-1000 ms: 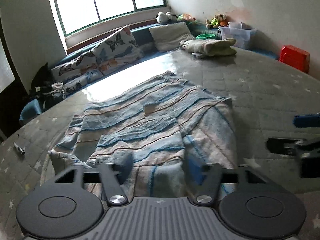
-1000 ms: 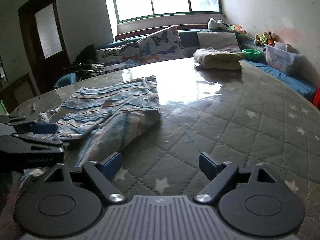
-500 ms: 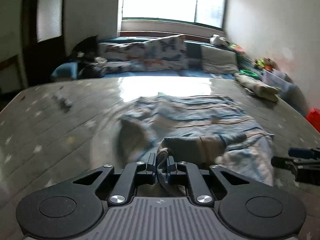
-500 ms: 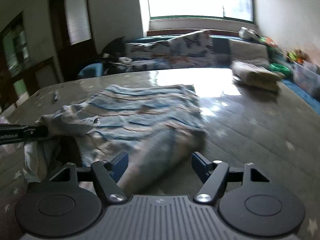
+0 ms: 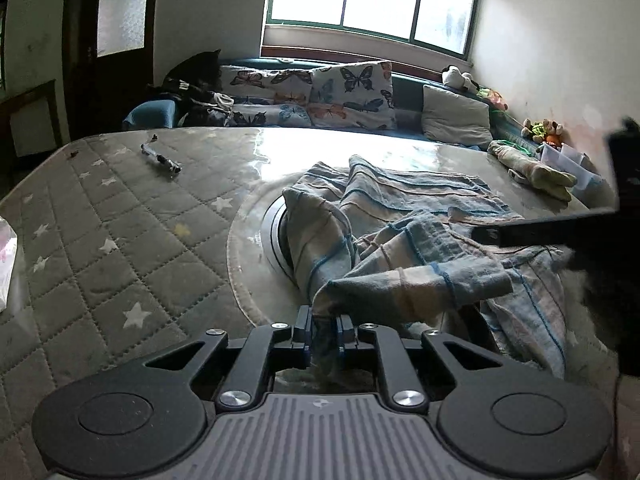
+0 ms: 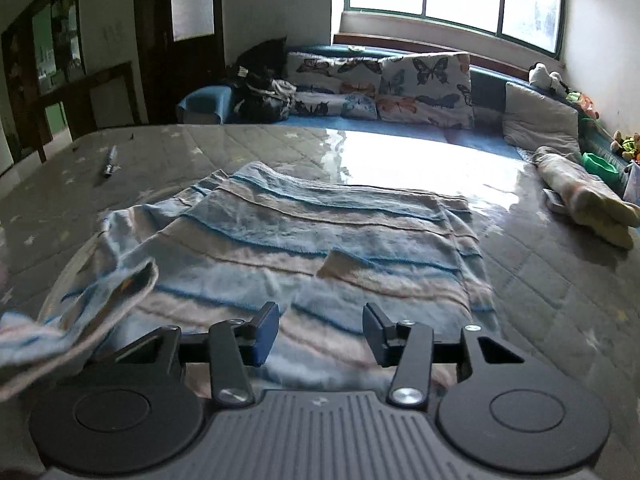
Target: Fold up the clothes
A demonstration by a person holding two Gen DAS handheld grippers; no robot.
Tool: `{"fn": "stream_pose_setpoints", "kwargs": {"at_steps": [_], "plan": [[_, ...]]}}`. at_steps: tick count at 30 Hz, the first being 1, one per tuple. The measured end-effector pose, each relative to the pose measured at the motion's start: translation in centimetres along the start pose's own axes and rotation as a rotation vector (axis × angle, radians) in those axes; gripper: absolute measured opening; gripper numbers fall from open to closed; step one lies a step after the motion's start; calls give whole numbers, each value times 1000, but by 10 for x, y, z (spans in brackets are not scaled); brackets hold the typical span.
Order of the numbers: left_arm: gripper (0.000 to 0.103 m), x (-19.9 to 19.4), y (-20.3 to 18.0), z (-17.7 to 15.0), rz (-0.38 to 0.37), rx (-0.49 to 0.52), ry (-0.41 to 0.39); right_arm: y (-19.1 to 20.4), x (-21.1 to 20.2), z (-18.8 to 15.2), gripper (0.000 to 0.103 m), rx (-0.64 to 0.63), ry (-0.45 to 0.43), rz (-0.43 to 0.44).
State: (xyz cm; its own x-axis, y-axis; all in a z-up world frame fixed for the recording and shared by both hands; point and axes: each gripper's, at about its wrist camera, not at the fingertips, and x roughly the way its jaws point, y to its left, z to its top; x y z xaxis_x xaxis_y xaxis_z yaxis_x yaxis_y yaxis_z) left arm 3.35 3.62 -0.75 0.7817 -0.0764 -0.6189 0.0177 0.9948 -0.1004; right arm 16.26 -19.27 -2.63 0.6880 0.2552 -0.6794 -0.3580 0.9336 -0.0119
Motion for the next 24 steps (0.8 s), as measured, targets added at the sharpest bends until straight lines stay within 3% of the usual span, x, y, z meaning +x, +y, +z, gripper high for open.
{"fn": "stream_pose_setpoints", "kwargs": {"at_steps": [2, 4, 5, 8, 10, 15, 18, 24], "plan": [[21, -1, -2, 1, -1, 16, -5, 3, 11, 6, 46, -9, 17, 1], [43, -3, -5, 2, -2, 36, -16, 6, 25, 7, 44, -27, 42, -5], [45, -5, -7, 2, -3, 49, -24, 7, 29, 7, 43, -33, 49, -10], [49, -8, -14, 3, -14, 104, -49, 8, 35, 6, 40, -41, 49, -9], [50, -8, -19, 5, -18, 139, -62, 7, 34, 7, 25, -39, 54, 5], [56, -8, -30, 8, -11, 236, -100, 0, 29, 7, 7, -21, 56, 13], [65, -11, -38, 8, -27, 321, -128, -9, 17, 6, 4, -6, 27, 6], [66, -6, -56, 7, -49, 491, -159, -28, -19, 6, 4, 23, -48, -5]]}}
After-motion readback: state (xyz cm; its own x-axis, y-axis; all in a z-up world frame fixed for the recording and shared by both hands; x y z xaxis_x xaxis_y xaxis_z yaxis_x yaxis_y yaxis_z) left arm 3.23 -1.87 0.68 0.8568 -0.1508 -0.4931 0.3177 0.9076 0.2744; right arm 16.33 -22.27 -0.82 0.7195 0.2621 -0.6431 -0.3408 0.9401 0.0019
